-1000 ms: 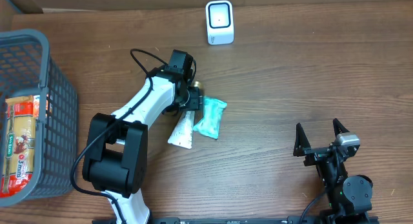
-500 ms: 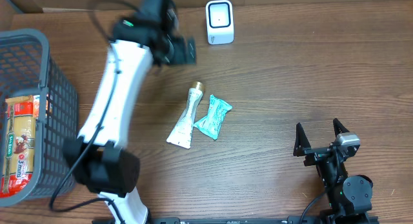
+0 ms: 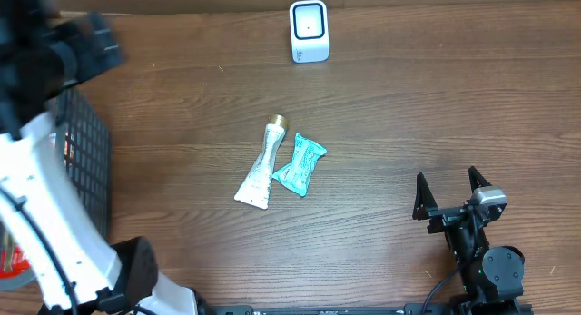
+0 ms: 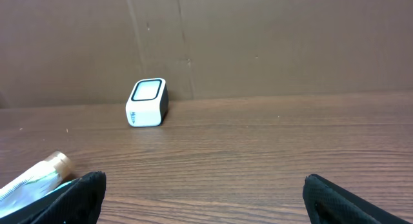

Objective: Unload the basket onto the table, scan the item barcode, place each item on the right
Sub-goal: 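Reach the left gripper into the basket and grasp the Kleenex pack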

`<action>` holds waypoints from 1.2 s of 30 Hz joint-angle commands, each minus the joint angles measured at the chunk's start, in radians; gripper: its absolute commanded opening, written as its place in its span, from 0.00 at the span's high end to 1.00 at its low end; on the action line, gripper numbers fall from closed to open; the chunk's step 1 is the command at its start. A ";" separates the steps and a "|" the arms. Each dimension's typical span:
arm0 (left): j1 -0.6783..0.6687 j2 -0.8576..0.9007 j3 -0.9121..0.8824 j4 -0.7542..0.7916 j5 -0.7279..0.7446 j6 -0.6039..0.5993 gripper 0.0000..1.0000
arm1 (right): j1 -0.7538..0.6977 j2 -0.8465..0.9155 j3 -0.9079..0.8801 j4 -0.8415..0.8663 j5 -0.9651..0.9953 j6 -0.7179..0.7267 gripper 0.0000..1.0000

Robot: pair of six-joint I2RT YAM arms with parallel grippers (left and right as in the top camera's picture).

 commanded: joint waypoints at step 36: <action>0.345 0.102 -1.039 0.917 -0.121 0.516 0.31 | -0.002 -0.012 -0.011 0.003 0.007 0.007 0.00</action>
